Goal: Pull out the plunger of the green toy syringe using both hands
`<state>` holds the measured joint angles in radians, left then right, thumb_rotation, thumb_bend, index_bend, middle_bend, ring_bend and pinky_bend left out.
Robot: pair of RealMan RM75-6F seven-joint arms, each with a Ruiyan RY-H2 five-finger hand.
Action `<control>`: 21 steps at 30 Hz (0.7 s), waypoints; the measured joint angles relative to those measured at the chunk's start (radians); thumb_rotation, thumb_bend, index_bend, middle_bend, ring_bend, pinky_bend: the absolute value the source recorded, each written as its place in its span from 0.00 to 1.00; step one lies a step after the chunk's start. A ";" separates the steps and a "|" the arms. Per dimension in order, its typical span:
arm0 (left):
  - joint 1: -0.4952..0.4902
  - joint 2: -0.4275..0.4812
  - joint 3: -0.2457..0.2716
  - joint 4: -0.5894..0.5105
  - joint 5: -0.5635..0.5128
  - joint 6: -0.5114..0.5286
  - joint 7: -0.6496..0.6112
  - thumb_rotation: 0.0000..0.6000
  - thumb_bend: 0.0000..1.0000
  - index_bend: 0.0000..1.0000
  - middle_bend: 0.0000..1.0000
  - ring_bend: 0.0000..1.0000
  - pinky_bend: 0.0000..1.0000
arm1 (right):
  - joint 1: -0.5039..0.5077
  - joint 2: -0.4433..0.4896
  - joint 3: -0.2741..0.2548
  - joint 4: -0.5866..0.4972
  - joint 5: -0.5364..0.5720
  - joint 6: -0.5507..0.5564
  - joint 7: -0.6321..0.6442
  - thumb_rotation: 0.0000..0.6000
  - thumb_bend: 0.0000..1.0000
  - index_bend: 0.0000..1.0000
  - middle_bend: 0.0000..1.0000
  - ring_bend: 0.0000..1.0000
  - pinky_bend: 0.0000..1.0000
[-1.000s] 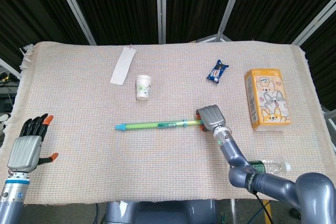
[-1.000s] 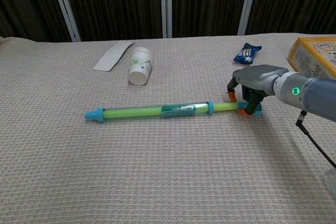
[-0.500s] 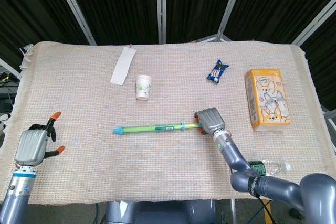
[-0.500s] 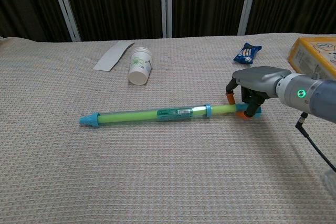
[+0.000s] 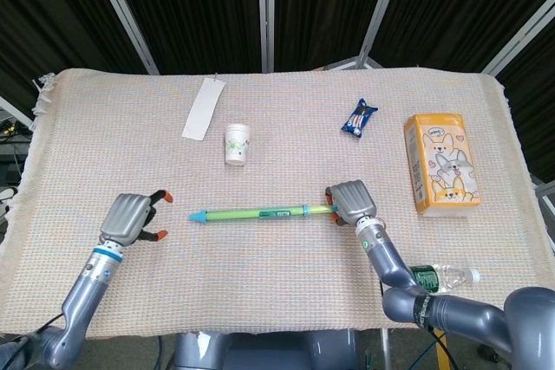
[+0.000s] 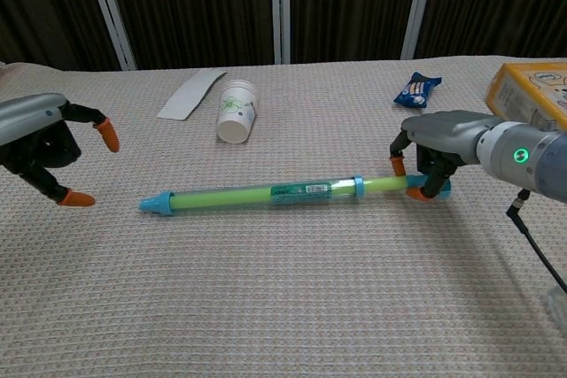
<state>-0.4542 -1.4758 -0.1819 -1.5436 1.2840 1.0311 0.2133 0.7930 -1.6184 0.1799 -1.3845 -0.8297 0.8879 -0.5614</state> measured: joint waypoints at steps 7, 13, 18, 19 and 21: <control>-0.093 -0.079 -0.042 0.049 -0.113 -0.096 0.046 1.00 0.17 0.43 0.94 0.85 1.00 | 0.000 0.009 -0.005 -0.018 0.012 0.009 -0.002 1.00 0.51 0.70 1.00 1.00 1.00; -0.165 -0.122 -0.068 0.072 -0.203 -0.159 0.096 1.00 0.17 0.44 0.94 0.85 1.00 | 0.003 0.013 -0.006 -0.031 0.012 0.020 -0.003 1.00 0.52 0.70 1.00 1.00 1.00; -0.207 -0.155 -0.071 0.096 -0.268 -0.185 0.147 1.00 0.22 0.44 0.94 0.86 1.00 | 0.008 0.018 -0.006 -0.041 0.014 0.024 -0.005 1.00 0.52 0.70 1.00 1.00 1.00; -0.211 -0.161 -0.070 0.100 -0.278 -0.188 0.151 1.00 0.23 0.44 0.94 0.86 1.00 | 0.008 0.019 -0.006 -0.041 0.015 0.024 -0.005 1.00 0.52 0.70 1.00 1.00 1.00; -0.222 -0.174 -0.069 0.110 -0.303 -0.198 0.154 1.00 0.23 0.44 0.94 0.86 1.00 | 0.009 0.020 -0.008 -0.042 0.015 0.024 -0.005 1.00 0.52 0.70 1.00 1.00 1.00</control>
<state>-0.6757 -1.6493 -0.2513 -1.4340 0.9808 0.8331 0.3677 0.8021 -1.5985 0.1720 -1.4269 -0.8148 0.9122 -0.5668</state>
